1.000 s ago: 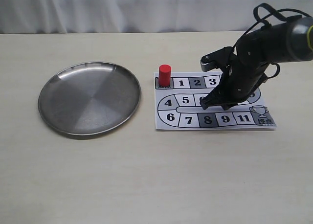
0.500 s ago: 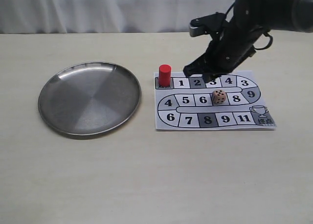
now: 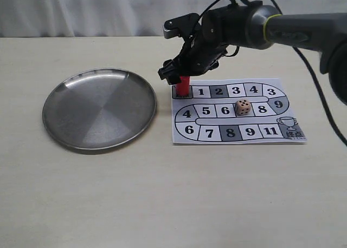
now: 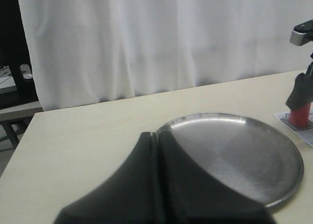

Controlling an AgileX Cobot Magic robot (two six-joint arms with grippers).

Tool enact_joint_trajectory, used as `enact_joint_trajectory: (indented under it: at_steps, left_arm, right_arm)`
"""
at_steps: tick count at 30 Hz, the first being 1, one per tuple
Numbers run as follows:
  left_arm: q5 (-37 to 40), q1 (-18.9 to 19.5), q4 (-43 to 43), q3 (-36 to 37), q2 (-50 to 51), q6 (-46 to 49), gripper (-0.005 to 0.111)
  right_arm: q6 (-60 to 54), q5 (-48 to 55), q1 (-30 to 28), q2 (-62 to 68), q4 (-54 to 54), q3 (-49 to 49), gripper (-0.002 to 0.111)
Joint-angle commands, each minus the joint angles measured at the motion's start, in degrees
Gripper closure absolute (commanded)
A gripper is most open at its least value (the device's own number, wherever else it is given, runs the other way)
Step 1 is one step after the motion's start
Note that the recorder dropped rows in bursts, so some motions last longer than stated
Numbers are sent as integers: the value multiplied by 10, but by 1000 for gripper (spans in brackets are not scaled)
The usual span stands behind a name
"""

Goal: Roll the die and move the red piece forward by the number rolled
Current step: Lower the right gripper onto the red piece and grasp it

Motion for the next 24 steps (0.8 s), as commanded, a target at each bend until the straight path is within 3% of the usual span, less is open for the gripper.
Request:
enact_joint_trajectory:
  at_steps: [1,7,12,24]
  left_arm:
    - [-4,-5,-1,1,-1,-1,107]
    - [-4,-5,-1,1,-1,-1,107]
    - [-4,-5,-1,1,-1,-1,107]
    - [-4,-5,-1,1,-1,-1,107]
  right_arm:
    - [-10,-23,-3,23,-3,-12,42]
    - [-10,-23,-3,24,-3,-12,84]
    - [-10,-24,-3,24,-3,-12,104]
    - [-8,35,-4,-31,-38,-12,104]
